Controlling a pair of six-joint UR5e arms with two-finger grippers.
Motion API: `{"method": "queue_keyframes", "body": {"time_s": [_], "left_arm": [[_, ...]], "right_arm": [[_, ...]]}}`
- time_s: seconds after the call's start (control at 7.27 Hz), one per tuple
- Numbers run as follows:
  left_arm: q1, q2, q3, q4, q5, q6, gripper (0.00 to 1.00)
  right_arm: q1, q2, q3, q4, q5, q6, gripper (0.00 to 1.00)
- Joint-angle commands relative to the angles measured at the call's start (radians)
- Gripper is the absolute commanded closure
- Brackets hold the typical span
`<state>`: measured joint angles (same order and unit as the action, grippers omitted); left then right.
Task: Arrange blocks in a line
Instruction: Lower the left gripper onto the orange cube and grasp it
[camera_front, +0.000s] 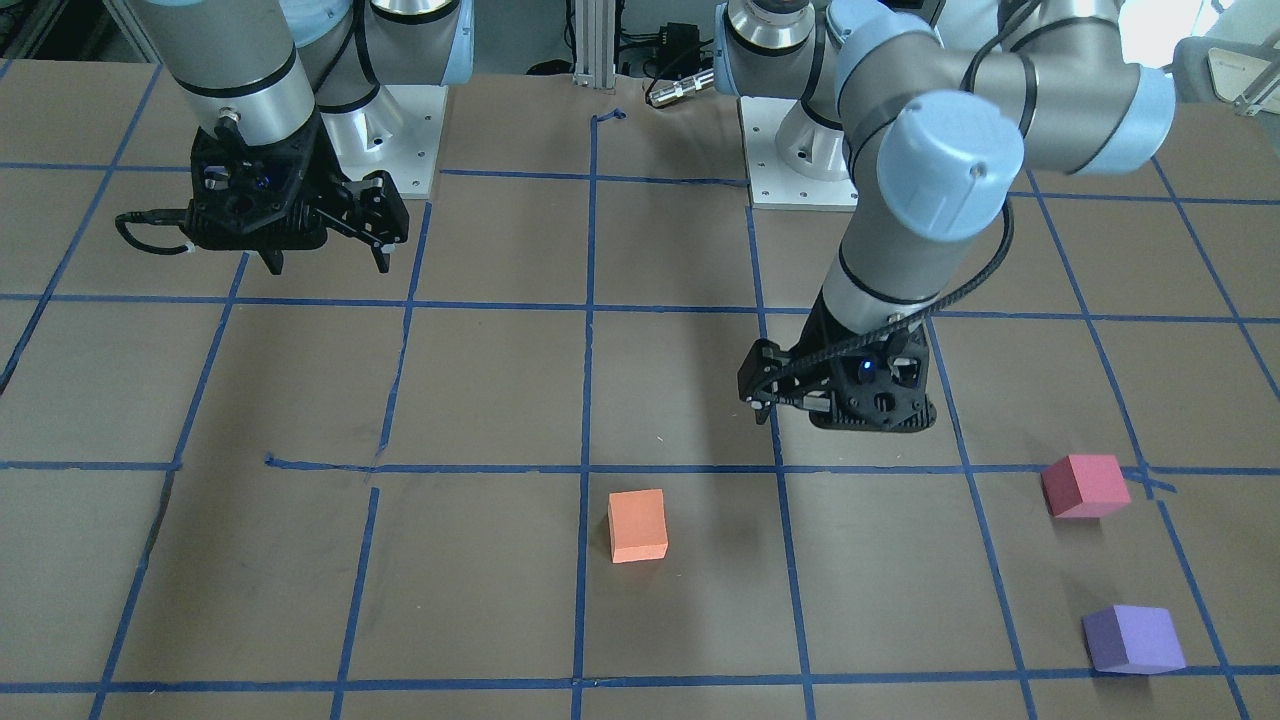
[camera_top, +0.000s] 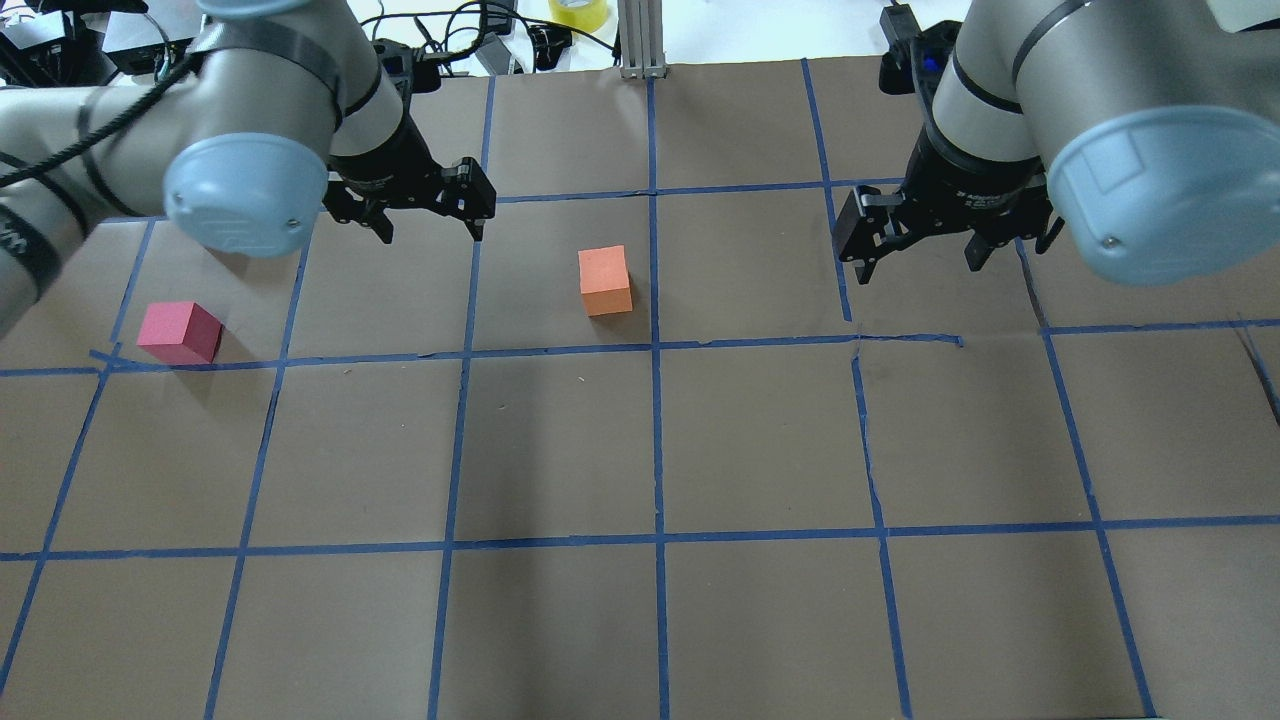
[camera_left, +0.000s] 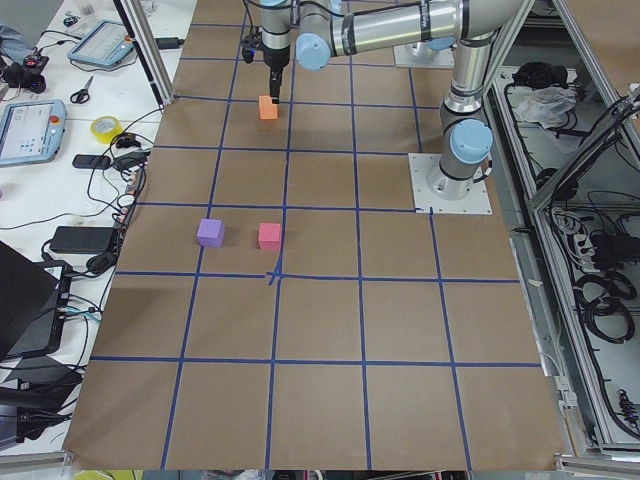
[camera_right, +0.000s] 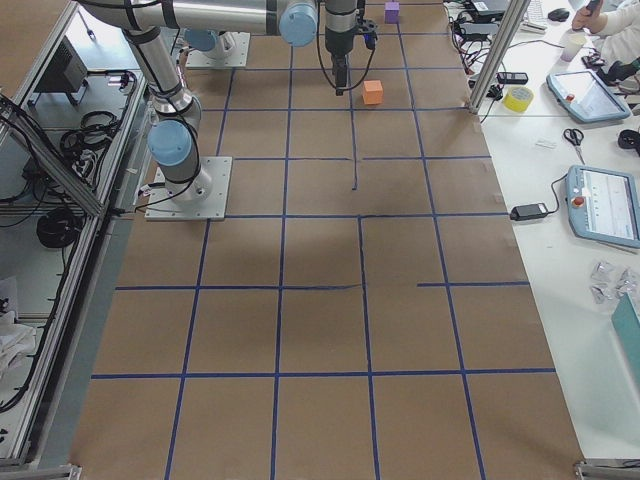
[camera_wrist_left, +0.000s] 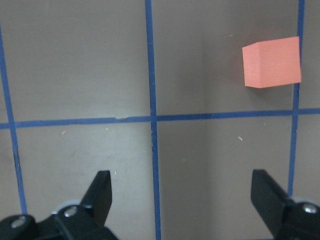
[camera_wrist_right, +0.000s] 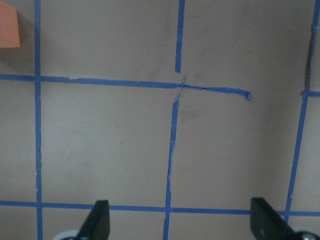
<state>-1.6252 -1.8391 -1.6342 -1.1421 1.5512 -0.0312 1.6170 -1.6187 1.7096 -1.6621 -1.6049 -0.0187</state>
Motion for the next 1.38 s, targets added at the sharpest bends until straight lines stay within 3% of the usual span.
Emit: {"method": "queue_keyframes", "body": {"time_s": [0.0, 0.14, 0.41, 1.24], "left_arm": [[-0.047, -0.15, 0.004, 0.189, -0.023, -0.071, 0.0], [-0.083, -0.199, 0.022, 0.234, -0.014, -0.198, 0.0], [-0.168, -0.299, 0.12, 0.245, -0.022, -0.251, 0.0], [-0.199, -0.357, 0.136, 0.194, -0.016, -0.236, 0.0]], "right_arm": [[0.004, -0.02, 0.002, 0.035, -0.004, 0.0, 0.0], [0.001, -0.014, 0.004, 0.036, -0.006, 0.0, 0.0], [-0.003, -0.02, 0.002, 0.042, -0.03, 0.0, 0.0], [0.004, -0.02, 0.013, 0.059, -0.024, -0.001, 0.0]]}}
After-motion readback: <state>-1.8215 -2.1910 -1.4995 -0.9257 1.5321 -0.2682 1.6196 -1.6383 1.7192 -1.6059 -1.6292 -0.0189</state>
